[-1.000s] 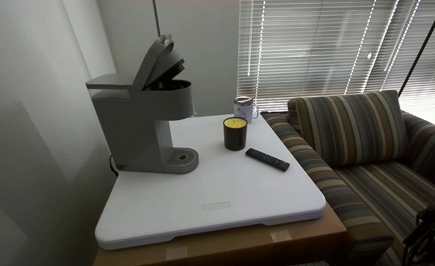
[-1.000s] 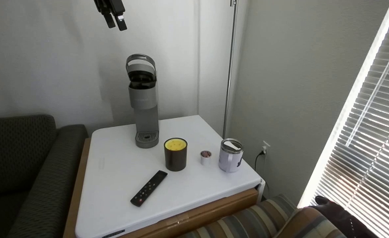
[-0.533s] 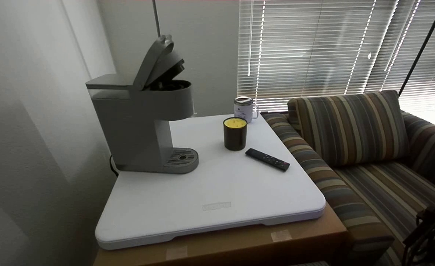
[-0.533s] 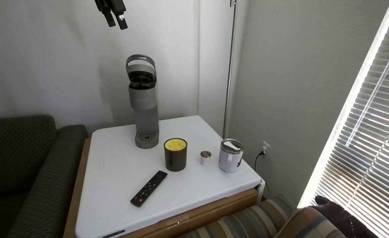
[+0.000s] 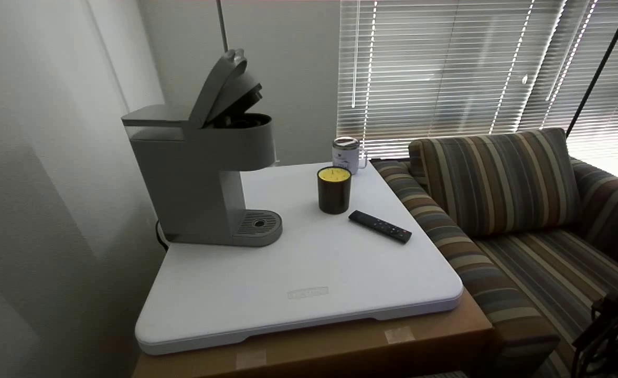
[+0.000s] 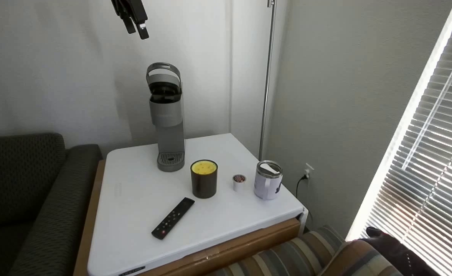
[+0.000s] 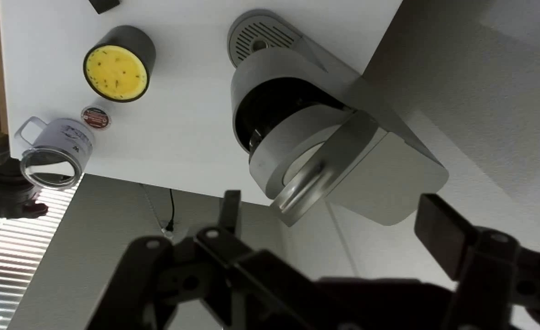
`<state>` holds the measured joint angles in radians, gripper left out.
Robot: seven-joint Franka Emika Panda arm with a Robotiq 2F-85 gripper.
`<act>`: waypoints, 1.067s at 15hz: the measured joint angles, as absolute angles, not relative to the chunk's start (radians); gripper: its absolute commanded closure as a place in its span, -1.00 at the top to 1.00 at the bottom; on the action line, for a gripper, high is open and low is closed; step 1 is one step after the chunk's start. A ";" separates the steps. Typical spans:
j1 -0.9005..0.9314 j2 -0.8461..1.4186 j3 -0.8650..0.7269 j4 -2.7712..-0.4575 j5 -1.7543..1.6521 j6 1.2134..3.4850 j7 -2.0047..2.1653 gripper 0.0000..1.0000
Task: Close the coffee machine chamber
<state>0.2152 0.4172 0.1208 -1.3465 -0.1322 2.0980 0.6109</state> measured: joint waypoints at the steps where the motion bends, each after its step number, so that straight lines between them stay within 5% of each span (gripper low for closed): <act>1: 0.216 0.437 0.118 -1.329 -0.132 2.101 0.611 0.17; 9: 0.258 0.624 0.084 -1.111 -0.132 2.102 0.611 -0.94; 16: 0.301 0.736 0.044 -0.941 -0.138 2.043 0.618 -1.00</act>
